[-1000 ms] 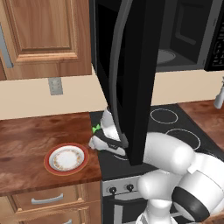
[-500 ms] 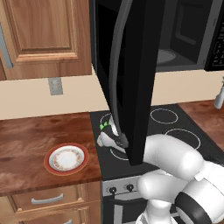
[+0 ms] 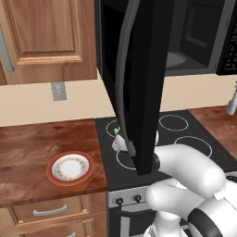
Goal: Pick the corn from the counter and place it in the microwave. Then turn on the microwave.
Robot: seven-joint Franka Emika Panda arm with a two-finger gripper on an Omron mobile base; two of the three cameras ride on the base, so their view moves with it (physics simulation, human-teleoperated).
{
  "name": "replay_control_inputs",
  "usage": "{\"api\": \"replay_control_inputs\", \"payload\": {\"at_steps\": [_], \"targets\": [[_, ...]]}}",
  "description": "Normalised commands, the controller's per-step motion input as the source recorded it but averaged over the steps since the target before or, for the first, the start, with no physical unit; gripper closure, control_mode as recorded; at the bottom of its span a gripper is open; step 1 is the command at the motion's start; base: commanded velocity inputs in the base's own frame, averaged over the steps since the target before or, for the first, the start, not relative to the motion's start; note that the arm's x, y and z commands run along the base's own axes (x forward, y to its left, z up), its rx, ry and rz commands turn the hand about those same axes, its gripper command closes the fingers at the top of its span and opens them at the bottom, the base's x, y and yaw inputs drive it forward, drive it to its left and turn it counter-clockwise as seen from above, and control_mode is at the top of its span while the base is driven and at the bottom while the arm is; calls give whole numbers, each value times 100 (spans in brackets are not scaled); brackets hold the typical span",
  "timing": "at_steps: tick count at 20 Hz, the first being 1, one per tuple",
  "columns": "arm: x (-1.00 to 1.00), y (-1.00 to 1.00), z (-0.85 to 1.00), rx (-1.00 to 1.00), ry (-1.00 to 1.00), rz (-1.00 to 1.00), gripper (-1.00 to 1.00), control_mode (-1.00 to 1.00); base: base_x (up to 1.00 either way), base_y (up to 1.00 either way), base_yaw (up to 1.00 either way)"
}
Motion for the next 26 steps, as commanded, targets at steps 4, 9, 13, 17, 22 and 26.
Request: {"api": "replay_control_inputs", "payload": {"at_steps": [4, 9, 13, 17, 22, 26], "targets": [[0, -33, 21, 0, -1, -2, 100, -100, 0, 0, 0], [0, -31, 26, 0, 0, -3, 100, -100, 0, 0, 0], [0, -28, 31, 0, 0, -3, 100, -100, 0, 0, 0], [-7, -25, 33, 0, 0, -2, 100, -100, 0, 0, 0], [-6, -24, 33, 0, 0, -2, 100, -100, 0, 0, 0], [-6, -25, 32, 0, -1, -2, 100, -100, 0, 0, 0]]}}
